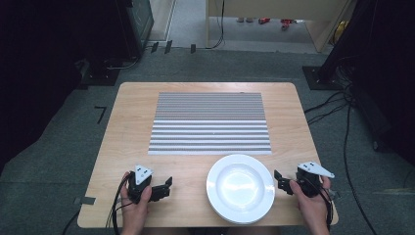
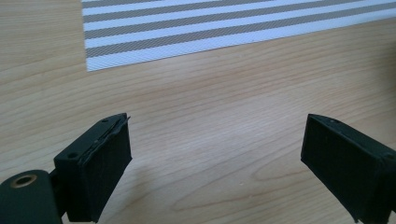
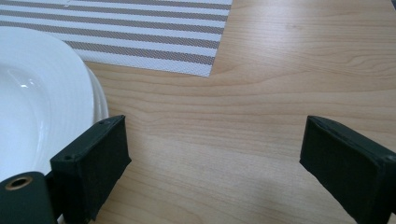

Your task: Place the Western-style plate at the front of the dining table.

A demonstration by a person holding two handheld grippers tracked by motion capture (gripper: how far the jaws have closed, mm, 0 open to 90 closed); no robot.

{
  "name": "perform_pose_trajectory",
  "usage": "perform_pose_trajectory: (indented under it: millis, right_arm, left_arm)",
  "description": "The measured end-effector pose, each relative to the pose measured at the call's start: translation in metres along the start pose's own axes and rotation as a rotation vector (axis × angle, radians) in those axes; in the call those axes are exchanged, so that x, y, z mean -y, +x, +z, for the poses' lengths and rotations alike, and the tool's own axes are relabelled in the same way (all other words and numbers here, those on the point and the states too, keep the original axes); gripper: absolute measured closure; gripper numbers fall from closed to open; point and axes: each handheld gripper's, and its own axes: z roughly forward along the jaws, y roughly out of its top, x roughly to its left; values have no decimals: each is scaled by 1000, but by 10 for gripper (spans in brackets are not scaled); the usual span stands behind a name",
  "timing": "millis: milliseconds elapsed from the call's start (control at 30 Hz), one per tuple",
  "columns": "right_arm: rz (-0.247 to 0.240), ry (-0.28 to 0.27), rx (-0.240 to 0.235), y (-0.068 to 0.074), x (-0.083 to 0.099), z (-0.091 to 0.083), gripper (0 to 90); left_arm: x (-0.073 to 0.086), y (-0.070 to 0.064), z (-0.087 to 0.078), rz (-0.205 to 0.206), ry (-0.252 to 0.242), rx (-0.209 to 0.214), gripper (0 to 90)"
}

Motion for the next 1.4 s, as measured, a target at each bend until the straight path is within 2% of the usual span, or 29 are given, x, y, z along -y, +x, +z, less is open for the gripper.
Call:
perform_pose_trajectory:
  millis: [200, 267, 500, 667, 833, 967, 1067, 1167, 1333, 1400]
  right_arm:
    - [-11, -3, -17, 7, 0, -1, 82]
    - [-17, -4, -7, 8, 0, -1, 83]
    - [-2, -16, -16, 8, -1, -3, 83]
    - [-4, -24, -23, 9, -2, -5, 82]
    - [-4, -29, -29, 11, -2, -6, 83]
    - [19, -33, -39, 11, -3, -7, 83]
    - [74, -41, -54, 11, -10, -5, 84]
    - [83, -37, -72, 12, -14, -6, 84]
    - [99, -52, -65, 19, -25, -11, 84]
    - [140, -62, -77, 21, -27, -15, 84]
  left_arm:
    - [-2, -12, 5, 6, 4, 26, 85]
    - [-3, -17, 7, 10, 4, 36, 85]
    - [-4, -33, 12, 34, 8, 70, 85]
    - [-5, -41, 14, 35, 11, 99, 85]
    - [-5, -46, 16, 42, 17, 107, 85]
    - [-7, -50, 18, 37, 15, 115, 85]
    - [-14, -57, 23, 19, 11, 142, 85]
    - [-18, -63, 25, 30, 9, 149, 85]
    - [-25, -72, 30, 41, 10, 173, 85]
    - [-29, -76, 31, 40, 8, 194, 85]
